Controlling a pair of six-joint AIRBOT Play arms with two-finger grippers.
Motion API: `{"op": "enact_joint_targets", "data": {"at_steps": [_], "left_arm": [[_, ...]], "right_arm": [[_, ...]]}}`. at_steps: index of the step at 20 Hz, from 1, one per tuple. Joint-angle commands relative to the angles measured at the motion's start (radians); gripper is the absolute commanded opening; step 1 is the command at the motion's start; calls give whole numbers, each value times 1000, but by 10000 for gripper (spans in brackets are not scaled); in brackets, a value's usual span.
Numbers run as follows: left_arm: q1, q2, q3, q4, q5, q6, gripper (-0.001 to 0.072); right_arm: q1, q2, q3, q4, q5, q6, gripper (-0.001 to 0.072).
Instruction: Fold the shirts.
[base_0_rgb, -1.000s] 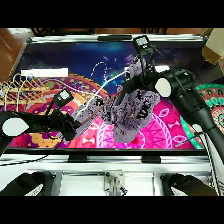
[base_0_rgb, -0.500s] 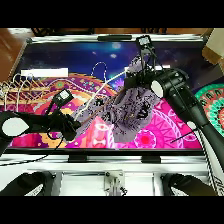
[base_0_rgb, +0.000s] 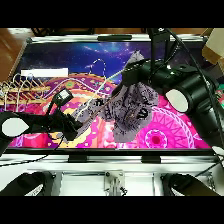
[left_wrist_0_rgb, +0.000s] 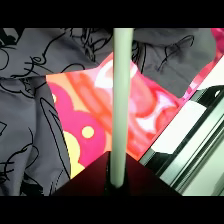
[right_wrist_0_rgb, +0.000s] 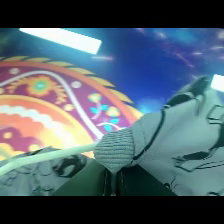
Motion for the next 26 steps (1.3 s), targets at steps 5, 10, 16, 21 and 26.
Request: {"op": "enact_joint_targets", "data": {"at_steps": [5, 10, 16, 21, 26], "left_arm": [[91, 105, 0, 53, 35, -52, 60], [48, 74, 0, -56, 39, -53, 60], [-152, -2, 0, -59, 222, -102, 60], [-149, 6, 0, 40, 153, -130, 60], [-149, 48, 0, 95, 97, -144, 60]], "right_arm": [[94, 28, 16, -39, 61, 4, 90], [166, 23, 50, -7, -12, 17, 90], [282, -39, 50, 29, -76, 35, 91], [287, -36, 51, -25, -78, 70, 91], [287, -29, 50, -172, -63, 149, 92]]}}
